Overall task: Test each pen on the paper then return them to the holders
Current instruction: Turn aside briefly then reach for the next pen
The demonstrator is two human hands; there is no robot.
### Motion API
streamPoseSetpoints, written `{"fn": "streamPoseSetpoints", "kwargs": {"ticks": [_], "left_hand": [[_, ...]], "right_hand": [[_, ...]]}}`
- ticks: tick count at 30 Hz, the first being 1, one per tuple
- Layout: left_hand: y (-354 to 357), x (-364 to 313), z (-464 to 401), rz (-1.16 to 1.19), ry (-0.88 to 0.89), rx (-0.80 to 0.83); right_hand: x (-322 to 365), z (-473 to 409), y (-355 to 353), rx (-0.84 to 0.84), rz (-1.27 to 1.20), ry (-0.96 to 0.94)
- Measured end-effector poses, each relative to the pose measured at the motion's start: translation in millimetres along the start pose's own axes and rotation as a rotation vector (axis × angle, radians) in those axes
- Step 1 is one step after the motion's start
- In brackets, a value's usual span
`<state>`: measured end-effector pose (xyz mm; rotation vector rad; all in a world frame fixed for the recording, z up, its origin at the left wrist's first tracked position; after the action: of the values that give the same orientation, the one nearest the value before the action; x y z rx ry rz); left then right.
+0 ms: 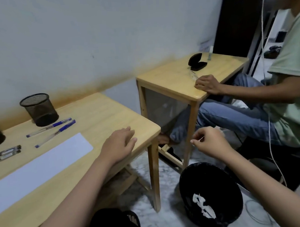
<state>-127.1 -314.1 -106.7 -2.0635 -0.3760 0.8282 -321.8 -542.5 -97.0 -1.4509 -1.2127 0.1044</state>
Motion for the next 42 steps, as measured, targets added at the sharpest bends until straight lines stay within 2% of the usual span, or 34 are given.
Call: {"fn": "streamPoseSetpoints", "kwargs": {"ticks": [8,19,21,26,32,36,42], "left_hand": [[-50,20,55,0.069,-0.123,-0.229],[-170,106,164,-0.108,-0.513,-0.504],[-191,122,184,-0.165,-0.576,-0.491],[-226,157,224,-0.358,-0.711,-0.303],[-232,185,245,-0.441,-0.773,-0.024],[-224,190,248,-0.444,-0.771,-0.034],[-221,192,248,-0.452,-0.773,-0.046]], "right_hand": [[92,13,25,0.063,-0.174,-0.211],[245,60,100,0.310,-0.468,-0.459],[270,67,111,0.364,-0.506,-0.488],[331,76,140,0.451,-0.576,-0.553],[396,69,177,0.419,-0.616,-0.616],[434,65,210,0.420,-0.569,-0.673],[468,63,257,0.413,-0.350,-0.812]]}}
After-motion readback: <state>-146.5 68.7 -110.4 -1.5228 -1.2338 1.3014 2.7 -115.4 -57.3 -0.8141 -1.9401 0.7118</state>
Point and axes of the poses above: each hand's wrist, its own z-axis away from the middle knuckle, its own y-axis out of the palm, x = y × z, the point moved 2 cm from there along -z, towards the middle knuckle, and after that the axes turned 13 degrees about -x, right-handed, at the moved point
